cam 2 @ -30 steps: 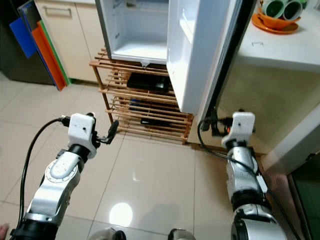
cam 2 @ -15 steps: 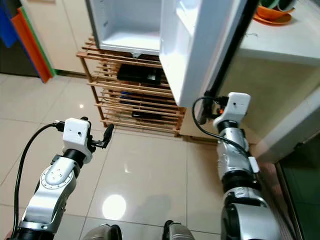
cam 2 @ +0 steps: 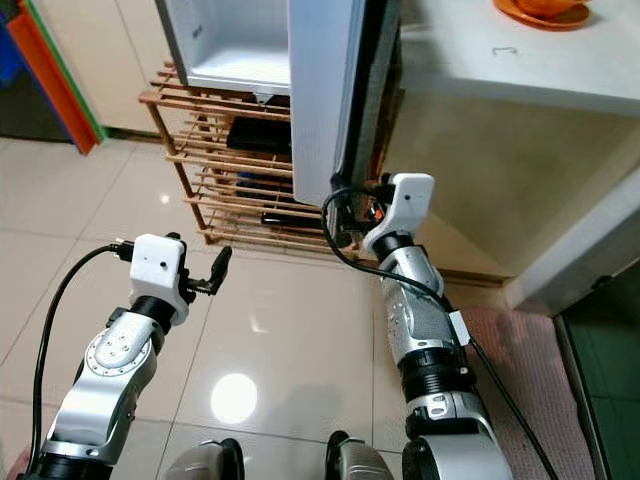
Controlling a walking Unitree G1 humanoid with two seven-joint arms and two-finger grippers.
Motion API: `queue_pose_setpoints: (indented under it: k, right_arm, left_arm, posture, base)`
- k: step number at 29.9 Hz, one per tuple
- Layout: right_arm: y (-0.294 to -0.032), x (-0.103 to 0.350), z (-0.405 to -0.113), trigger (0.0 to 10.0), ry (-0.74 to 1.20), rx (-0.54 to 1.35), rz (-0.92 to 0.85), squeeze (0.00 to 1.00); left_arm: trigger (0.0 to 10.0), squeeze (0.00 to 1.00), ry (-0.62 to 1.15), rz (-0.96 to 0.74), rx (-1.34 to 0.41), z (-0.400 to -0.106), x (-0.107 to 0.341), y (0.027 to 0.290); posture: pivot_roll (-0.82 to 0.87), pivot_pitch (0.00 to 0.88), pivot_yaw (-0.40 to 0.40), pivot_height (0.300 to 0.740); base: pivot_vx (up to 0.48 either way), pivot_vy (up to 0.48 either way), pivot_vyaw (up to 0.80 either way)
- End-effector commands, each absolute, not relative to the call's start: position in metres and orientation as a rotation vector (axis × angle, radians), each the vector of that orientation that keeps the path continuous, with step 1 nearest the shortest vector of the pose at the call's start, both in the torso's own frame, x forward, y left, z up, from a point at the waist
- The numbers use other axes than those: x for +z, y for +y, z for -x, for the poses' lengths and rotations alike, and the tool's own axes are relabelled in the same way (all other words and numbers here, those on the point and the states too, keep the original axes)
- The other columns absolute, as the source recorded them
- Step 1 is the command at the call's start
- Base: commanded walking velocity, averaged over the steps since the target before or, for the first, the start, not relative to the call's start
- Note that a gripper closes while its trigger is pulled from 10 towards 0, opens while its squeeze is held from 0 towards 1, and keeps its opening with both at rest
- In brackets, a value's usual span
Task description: Restocking fridge
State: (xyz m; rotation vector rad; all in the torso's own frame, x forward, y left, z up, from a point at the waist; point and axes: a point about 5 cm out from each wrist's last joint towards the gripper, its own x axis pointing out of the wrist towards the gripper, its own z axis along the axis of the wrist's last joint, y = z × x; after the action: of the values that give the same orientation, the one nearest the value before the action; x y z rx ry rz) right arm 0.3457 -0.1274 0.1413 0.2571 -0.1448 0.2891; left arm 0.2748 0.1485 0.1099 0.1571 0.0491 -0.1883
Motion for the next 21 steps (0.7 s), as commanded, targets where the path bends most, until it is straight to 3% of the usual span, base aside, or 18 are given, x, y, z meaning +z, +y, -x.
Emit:
queue_pose_setpoints:
  k: [1,8,17,21]
  right_arm:
    - [-0.117,0.172,-0.343,10.0,-0.259,0.358,-0.312,0.0]
    - [-0.073,0.186,-0.321,10.0,-0.248,0.565,-0.379,0.0]
    - [-0.08,0.178,-0.32,10.0,-0.208,0.504,-0.364,0.0]
    - [-0.069,0.186,-0.314,10.0,-0.211,0.553,-0.438,0.0]
  left_arm:
    - [10.0,0.0,0.049,-0.167,-0.197,-0.276,0.111,0.148]
    - [10.0,0.0,0.054,-0.172,-0.195,-0.276,0.11,0.15]
    - [10.0,0.0,0.051,-0.175,-0.189,-0.277,0.111,0.151]
    - [10.0,0.0,0.049,-0.176,-0.189,-0.279,0.111,0.152]
  posture:
    - [0.08,0.137,-0.027,0.74]
    - [0.09,0.13,-0.033,0.74]
    - [0.09,0.12,-0.032,0.74]
    - [0.09,0.118,-0.032,0.74]
  base:
    - [0.0,0.0,0.0]
    - [0.0,0.0,0.0]
    - [0.0,0.0,0.0]
    - [0.0,0.0,0.0]
